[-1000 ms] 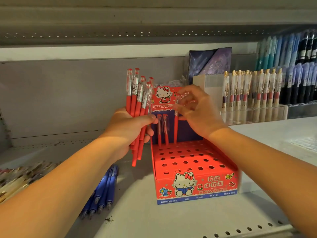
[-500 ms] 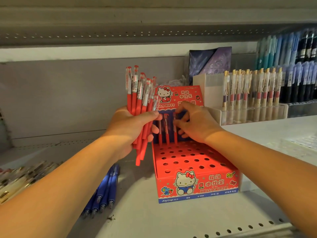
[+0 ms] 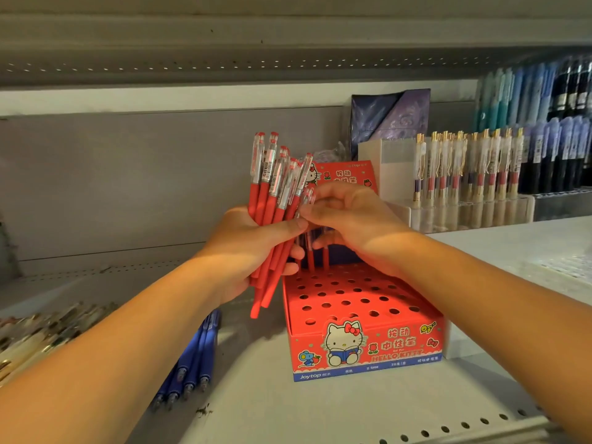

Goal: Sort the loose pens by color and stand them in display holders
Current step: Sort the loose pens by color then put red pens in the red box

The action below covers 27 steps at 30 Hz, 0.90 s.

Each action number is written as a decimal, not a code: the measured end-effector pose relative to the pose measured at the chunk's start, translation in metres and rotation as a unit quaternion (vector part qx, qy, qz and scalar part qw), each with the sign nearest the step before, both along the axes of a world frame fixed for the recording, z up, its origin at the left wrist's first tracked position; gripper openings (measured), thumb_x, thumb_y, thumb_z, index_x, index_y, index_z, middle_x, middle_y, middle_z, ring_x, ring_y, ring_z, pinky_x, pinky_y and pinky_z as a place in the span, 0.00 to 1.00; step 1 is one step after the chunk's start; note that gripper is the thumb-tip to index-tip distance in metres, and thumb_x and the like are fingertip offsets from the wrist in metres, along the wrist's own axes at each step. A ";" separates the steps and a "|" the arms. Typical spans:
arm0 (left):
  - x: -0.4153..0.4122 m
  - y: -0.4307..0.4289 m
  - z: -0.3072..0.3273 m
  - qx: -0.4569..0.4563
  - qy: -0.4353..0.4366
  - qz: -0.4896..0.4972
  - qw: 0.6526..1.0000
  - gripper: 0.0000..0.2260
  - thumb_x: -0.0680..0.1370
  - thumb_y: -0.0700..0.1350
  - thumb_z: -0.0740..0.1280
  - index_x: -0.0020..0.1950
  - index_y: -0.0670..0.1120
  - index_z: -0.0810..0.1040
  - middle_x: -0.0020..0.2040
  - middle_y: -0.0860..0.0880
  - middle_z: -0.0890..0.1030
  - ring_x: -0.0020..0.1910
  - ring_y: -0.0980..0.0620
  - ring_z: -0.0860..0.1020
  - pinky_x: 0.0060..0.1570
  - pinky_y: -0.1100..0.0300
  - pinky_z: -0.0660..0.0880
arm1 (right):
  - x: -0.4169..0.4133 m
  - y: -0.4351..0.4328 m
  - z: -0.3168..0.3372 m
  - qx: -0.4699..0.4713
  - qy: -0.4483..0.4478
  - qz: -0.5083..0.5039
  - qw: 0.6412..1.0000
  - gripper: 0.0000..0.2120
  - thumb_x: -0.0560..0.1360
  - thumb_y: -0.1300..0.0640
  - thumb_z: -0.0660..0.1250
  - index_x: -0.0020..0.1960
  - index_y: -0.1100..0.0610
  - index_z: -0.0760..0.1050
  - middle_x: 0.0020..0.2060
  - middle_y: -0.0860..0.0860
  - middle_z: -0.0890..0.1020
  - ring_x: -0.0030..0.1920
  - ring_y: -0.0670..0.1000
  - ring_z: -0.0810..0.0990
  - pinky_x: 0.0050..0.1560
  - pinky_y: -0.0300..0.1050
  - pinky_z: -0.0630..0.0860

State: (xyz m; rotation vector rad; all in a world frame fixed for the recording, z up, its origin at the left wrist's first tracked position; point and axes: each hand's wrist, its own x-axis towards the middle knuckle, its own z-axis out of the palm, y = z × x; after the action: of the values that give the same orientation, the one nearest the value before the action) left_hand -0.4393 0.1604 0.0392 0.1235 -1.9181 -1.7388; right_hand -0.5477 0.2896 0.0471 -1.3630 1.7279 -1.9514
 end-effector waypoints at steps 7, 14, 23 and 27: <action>-0.002 -0.003 0.001 0.021 0.004 0.007 1.000 0.05 0.73 0.44 0.75 0.46 0.44 0.82 0.40 0.42 0.86 0.40 0.45 0.86 0.32 0.52 0.81 | -0.007 0.001 0.003 -0.066 -0.064 0.029 0.995 0.03 0.77 0.68 0.65 0.48 0.63 0.77 0.37 0.55 0.84 0.38 0.50 0.84 0.42 0.42 0.82; -0.004 -0.008 0.002 0.014 0.020 0.047 0.999 0.03 0.74 0.41 0.74 0.45 0.44 0.82 0.35 0.48 0.85 0.37 0.48 0.86 0.30 0.54 0.80 | -0.014 0.005 0.010 -0.085 0.020 -0.115 0.990 0.12 0.77 0.68 0.66 0.56 0.54 0.75 0.40 0.55 0.82 0.37 0.49 0.84 0.37 0.45 0.82; -0.003 -0.009 0.003 -0.026 0.015 0.072 0.997 0.05 0.75 0.41 0.73 0.45 0.40 0.82 0.31 0.47 0.83 0.25 0.51 0.80 0.26 0.61 0.76 | -0.029 0.007 0.005 -0.010 0.176 -0.247 0.953 0.23 0.77 0.67 0.66 0.47 0.36 0.72 0.41 0.48 0.79 0.45 0.53 0.83 0.47 0.59 0.82; -0.002 -0.010 0.002 -0.045 -0.001 0.071 0.996 0.06 0.73 0.44 0.75 0.37 0.45 0.85 0.30 0.42 0.82 0.25 0.48 0.78 0.28 0.59 0.77 | -0.032 0.006 0.002 0.012 0.181 -0.258 0.949 0.24 0.77 0.68 0.66 0.45 0.35 0.72 0.40 0.47 0.79 0.44 0.54 0.82 0.48 0.59 0.82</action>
State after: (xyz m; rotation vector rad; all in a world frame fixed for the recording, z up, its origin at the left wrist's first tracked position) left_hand -0.4414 0.1505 0.0415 0.2240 -1.9357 -1.5579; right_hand -0.5802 0.2955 0.0488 -1.4392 2.4840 -1.9945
